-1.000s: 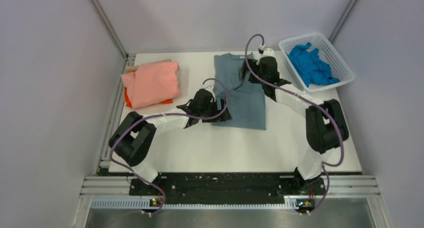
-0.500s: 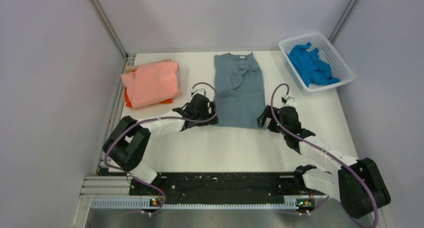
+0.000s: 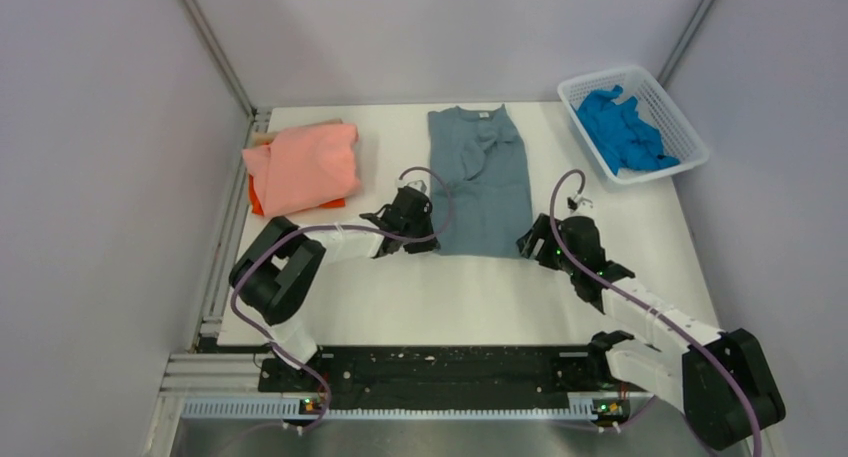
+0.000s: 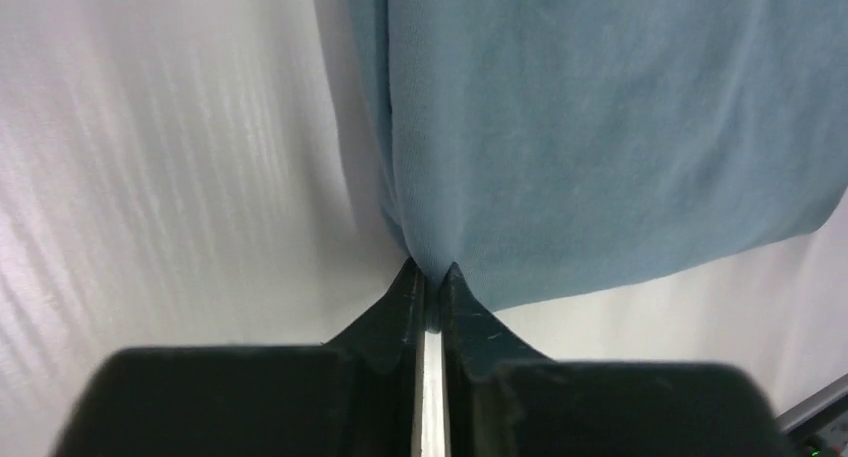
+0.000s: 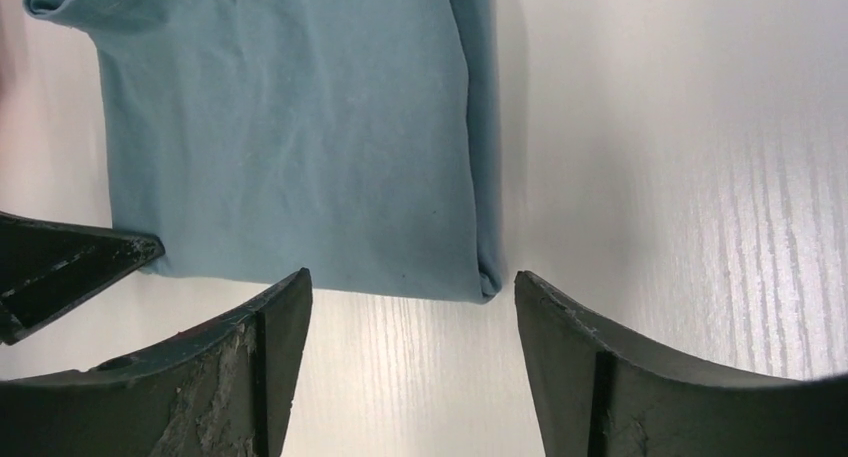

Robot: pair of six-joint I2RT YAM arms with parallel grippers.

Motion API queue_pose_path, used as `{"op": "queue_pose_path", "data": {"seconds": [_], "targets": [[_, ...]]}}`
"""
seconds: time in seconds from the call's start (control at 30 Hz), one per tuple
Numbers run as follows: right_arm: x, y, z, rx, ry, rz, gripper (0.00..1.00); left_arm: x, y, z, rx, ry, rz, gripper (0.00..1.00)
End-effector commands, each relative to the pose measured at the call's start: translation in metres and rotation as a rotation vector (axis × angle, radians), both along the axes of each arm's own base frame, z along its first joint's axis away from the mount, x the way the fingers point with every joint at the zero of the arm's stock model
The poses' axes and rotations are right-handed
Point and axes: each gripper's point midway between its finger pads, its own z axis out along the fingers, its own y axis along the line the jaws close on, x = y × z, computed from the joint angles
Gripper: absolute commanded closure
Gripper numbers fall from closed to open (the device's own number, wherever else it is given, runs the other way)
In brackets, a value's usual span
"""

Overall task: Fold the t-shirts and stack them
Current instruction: Grab one side of the 2/3 rectangular tshirt with both arms

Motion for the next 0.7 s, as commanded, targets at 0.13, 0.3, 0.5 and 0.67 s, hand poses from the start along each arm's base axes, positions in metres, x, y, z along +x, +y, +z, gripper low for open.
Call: {"op": "queue_pose_path", "data": {"seconds": [0.13, 0.3, 0.5, 0.67], "targets": [[0.007, 0.006, -0.005, -0.138, 0.056, 0.029, 0.35, -0.008, 0.009, -0.028, 0.111, 0.088, 0.043, 1.0], [0.006, 0.004, -0.025, -0.183, 0.144, 0.019, 0.48, -0.009, 0.021, -0.03, 0.153, 0.084, 0.077, 1.0], [0.01, 0.023, -0.038, -0.157, 0.145, 0.09, 0.55, -0.009, 0.017, -0.03, 0.129, 0.084, 0.065, 1.0], [0.016, 0.033, -0.045, -0.153, 0.158, 0.127, 0.58, -0.008, 0.011, -0.032, 0.122, 0.1, 0.047, 1.0]]}}
